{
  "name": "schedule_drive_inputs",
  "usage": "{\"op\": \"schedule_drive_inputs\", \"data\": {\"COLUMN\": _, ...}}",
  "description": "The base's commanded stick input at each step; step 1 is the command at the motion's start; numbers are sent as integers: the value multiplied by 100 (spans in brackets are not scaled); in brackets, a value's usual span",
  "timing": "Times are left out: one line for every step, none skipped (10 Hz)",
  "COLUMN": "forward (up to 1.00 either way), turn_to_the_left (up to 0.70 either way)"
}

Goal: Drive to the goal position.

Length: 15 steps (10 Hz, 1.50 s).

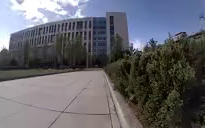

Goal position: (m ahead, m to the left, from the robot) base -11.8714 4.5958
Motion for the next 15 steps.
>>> {"op": "schedule_drive_inputs", "data": {"forward": 4, "turn_to_the_left": 0}}
{"op": "schedule_drive_inputs", "data": {"forward": 5, "turn_to_the_left": 0}}
{"op": "schedule_drive_inputs", "data": {"forward": 5, "turn_to_the_left": 0}}
{"op": "schedule_drive_inputs", "data": {"forward": 4, "turn_to_the_left": 0}}
{"op": "schedule_drive_inputs", "data": {"forward": 4, "turn_to_the_left": 0}}
{"op": "schedule_drive_inputs", "data": {"forward": 4, "turn_to_the_left": 0}}
{"op": "schedule_drive_inputs", "data": {"forward": 5, "turn_to_the_left": 0}}
{"op": "schedule_drive_inputs", "data": {"forward": 5, "turn_to_the_left": 0}}
{"op": "schedule_drive_inputs", "data": {"forward": 4, "turn_to_the_left": 0}}
{"op": "schedule_drive_inputs", "data": {"forward": 4, "turn_to_the_left": 0}}
{"op": "schedule_drive_inputs", "data": {"forward": 5, "turn_to_the_left": 0}}
{"op": "schedule_drive_inputs", "data": {"forward": 4, "turn_to_the_left": 0}}
{"op": "schedule_drive_inputs", "data": {"forward": 4, "turn_to_the_left": 0}}
{"op": "schedule_drive_inputs", "data": {"forward": 4, "turn_to_the_left": 0}}
{"op": "schedule_drive_inputs", "data": {"forward": 4, "turn_to_the_left": 0}}
